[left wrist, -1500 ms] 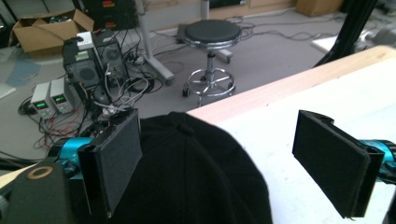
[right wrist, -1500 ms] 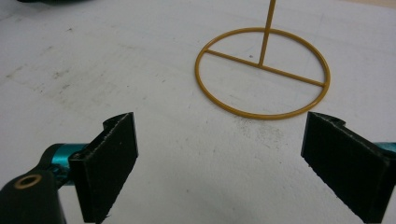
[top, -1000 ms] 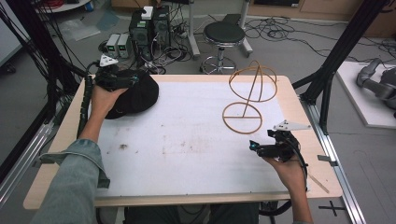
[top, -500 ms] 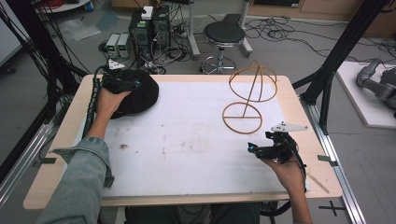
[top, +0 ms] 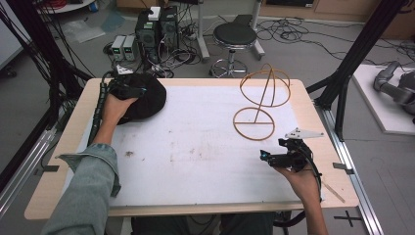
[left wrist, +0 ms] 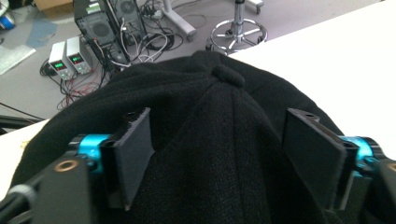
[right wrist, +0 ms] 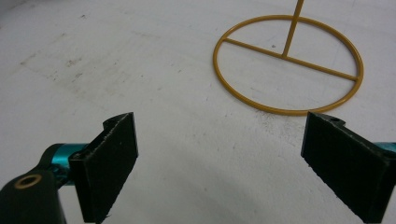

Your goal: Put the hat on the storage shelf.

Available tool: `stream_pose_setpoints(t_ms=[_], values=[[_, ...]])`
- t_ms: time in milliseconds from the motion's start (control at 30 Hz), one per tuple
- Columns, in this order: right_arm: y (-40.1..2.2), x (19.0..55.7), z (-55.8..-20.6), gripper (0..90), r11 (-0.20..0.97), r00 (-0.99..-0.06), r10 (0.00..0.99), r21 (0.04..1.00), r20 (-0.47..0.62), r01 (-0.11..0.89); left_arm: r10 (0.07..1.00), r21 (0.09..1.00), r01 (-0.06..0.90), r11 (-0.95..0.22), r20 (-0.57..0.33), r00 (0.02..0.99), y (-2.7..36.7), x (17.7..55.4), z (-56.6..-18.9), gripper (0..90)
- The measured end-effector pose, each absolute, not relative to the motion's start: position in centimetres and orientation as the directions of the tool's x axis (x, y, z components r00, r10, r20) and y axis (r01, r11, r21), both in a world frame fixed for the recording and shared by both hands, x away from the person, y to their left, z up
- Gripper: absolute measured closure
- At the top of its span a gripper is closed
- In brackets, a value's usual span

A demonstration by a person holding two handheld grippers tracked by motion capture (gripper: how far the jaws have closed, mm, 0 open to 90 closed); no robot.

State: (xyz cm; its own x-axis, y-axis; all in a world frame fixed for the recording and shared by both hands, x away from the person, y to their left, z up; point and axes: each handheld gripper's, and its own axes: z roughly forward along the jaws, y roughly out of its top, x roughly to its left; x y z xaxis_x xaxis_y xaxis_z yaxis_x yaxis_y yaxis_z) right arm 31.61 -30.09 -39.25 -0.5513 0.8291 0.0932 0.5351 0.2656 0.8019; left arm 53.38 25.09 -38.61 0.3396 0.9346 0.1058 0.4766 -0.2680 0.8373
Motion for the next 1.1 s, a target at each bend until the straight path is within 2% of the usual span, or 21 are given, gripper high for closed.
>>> stream_pose_setpoints(t_ms=[133,167,233,267,300,333,400,467,600,1100], values=[[-30.1,31.5,-39.2,10.6,0.259,-0.547,0.831,0.799,0.101,0.543,0.932,0.819,0.494,-0.291,0.126,0.339,25.0,53.4,-38.9,37.8],[-30.2,31.5,-39.2,10.6,0.262,-0.549,0.830,0.802,0.096,0.537,0.931,0.815,0.499,-0.295,0.128,0.342,25.0,53.5,-39.0,44.9],[-30.2,31.5,-39.2,10.6,0.262,-0.549,0.831,0.801,0.097,0.538,0.929,0.809,0.502,-0.305,0.137,0.343,25.0,53.4,-39.1,48.0],[-30.2,31.5,-39.2,10.6,0.262,-0.548,0.831,0.801,0.097,0.539,0.928,0.809,0.501,-0.308,0.140,0.345,25.0,53.4,-39.1,51.9],[-30.2,31.6,-39.2,10.6,0.260,-0.546,0.832,0.801,0.097,0.540,0.927,0.809,0.498,-0.312,0.144,0.348,24.9,53.3,-39.0,59.6],[-30.2,31.6,-39.2,10.6,0.260,-0.546,0.832,0.801,0.097,0.540,0.924,0.808,0.495,-0.320,0.152,0.350,24.9,53.3,-39.0,59.6],[-30.1,31.5,-39.2,10.6,0.265,-0.550,0.830,0.799,0.097,0.540,0.920,0.801,0.495,-0.337,0.166,0.356,24.8,53.1,-38.9,72.5],[-30.1,31.5,-39.1,10.6,0.261,-0.548,0.831,0.801,0.097,0.539,0.916,0.802,0.492,-0.338,0.161,0.368,24.8,53.0,-38.9,78.5],[-30.2,31.5,-39.1,10.6,0.260,-0.546,0.832,0.801,0.096,0.539,0.915,0.808,0.485,-0.334,0.153,0.374,25.0,52.8,-38.5,82.2],[-30.5,31.5,-38.6,10.6,0.241,-0.543,0.833,0.813,0.106,0.530,0.908,0.883,0.379,-0.277,0.111,0.404,26.0,50.8,-34.5,83.4]])
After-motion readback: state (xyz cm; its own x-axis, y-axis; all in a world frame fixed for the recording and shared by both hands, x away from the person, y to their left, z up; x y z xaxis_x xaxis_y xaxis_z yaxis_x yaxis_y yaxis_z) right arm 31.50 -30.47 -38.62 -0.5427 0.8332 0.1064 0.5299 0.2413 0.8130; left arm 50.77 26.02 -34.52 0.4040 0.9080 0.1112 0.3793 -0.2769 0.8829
